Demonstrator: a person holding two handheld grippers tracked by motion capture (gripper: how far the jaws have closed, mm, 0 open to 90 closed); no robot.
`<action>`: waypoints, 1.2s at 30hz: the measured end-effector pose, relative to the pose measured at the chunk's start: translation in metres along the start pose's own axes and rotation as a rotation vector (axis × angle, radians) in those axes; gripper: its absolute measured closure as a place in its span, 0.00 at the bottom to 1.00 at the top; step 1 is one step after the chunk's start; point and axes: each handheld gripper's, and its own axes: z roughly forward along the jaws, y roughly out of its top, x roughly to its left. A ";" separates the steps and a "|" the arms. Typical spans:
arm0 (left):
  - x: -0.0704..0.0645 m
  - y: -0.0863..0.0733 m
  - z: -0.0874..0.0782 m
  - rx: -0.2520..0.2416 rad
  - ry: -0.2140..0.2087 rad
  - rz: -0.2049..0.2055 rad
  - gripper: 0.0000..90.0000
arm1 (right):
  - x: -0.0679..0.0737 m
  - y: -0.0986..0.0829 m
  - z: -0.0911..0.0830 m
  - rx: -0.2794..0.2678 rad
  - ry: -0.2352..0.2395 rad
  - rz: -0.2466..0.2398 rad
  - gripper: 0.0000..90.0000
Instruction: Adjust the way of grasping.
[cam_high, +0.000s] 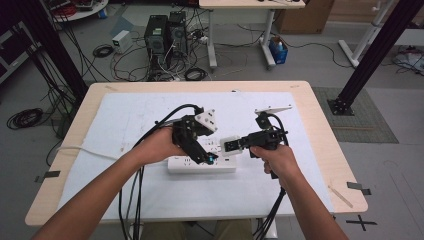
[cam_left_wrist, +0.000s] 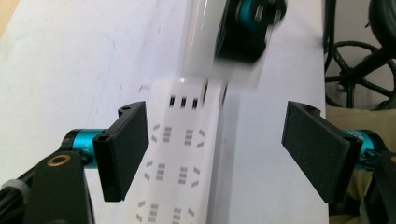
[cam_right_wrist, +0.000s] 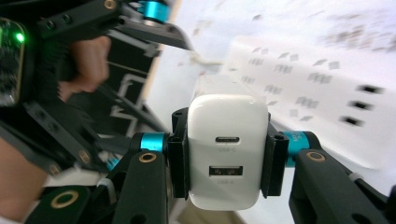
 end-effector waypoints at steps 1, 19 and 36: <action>0.002 -0.004 -0.002 0.007 0.002 -0.025 0.26 | -0.001 0.000 -0.003 0.007 -0.025 0.000 0.69; 0.037 -0.084 -0.044 0.242 0.055 -0.194 0.23 | 0.003 0.004 -0.063 0.064 -0.347 -0.186 0.69; 0.037 -0.126 -0.084 0.302 0.096 -0.189 0.23 | 0.003 0.012 -0.094 0.129 -0.506 -0.290 0.69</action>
